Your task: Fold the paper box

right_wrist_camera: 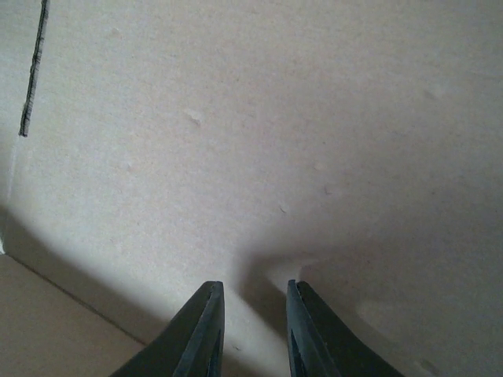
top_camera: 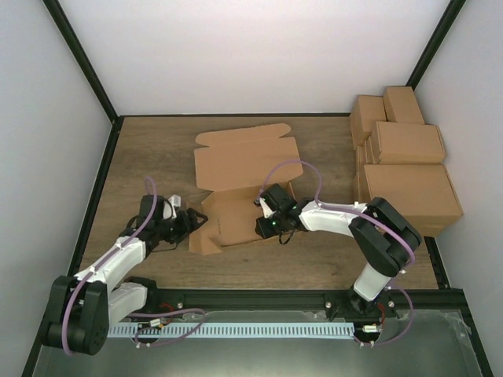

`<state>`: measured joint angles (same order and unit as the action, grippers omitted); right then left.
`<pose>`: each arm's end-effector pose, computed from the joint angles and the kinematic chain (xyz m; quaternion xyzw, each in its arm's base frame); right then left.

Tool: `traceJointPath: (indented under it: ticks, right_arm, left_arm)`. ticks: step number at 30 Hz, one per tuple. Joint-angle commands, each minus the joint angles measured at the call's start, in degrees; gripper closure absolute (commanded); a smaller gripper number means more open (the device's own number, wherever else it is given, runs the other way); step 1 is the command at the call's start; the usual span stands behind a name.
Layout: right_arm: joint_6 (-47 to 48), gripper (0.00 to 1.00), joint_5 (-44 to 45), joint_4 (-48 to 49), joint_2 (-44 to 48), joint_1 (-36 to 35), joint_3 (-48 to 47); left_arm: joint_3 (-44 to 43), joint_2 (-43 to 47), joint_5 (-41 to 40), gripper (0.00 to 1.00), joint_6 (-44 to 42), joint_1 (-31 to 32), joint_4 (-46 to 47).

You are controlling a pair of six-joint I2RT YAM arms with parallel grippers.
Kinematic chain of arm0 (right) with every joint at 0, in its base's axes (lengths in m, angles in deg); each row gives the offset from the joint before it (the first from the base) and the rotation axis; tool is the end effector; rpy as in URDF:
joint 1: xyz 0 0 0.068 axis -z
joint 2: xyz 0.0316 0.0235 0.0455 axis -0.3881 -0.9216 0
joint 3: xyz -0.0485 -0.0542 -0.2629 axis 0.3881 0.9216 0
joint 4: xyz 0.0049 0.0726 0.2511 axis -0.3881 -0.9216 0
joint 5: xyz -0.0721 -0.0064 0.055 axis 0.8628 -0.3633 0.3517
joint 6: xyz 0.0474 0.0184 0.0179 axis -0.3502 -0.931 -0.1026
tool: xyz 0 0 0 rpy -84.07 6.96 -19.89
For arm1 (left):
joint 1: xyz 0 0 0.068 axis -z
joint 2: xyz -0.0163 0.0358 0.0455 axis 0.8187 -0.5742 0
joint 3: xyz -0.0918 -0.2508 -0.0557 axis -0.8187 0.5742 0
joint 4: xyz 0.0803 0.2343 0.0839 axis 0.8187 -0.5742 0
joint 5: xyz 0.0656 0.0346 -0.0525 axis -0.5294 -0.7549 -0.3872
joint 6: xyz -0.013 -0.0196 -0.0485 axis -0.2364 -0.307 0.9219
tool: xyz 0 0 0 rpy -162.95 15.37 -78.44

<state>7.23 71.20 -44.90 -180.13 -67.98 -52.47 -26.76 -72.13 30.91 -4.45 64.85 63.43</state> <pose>0.2122 0.2243 0.1457 -0.2318 0.9366 0.2193 0.1451 0.1769 -0.0499 0.1528 -0.1417 0.8950 -0.3751 0.1954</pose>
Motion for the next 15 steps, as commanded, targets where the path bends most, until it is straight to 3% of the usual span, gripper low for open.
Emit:
traceJointPath:
  ticks: [1,5,9,13,15]
  right_arm:
    - [-1.00,0.76,-1.44,3.23,-0.68,-0.27,0.98]
    - [-1.02,0.76,-1.37,3.77,-1.25,-0.25,1.78]
    - [-0.92,0.76,-1.28,4.10,-2.13,-0.29,2.09]
    - [-0.81,0.76,-1.10,4.31,-2.81,-0.26,2.12]
    - [-0.82,0.76,-0.99,4.43,-2.82,-0.29,2.15]
  left_arm:
    - [-0.93,-1.93,1.60,0.22,1.13,1.26,3.98]
    - [-2.50,-3.82,1.25,0.25,0.51,2.56,3.89]
    - [-5.04,-5.55,-0.98,0.40,-1.60,5.17,1.67]
    - [-11.15,-6.74,-11.91,0.59,-5.42,9.93,-8.19]
    - [-13.70,-7.55,-17.93,0.62,-6.45,12.20,-12.76]
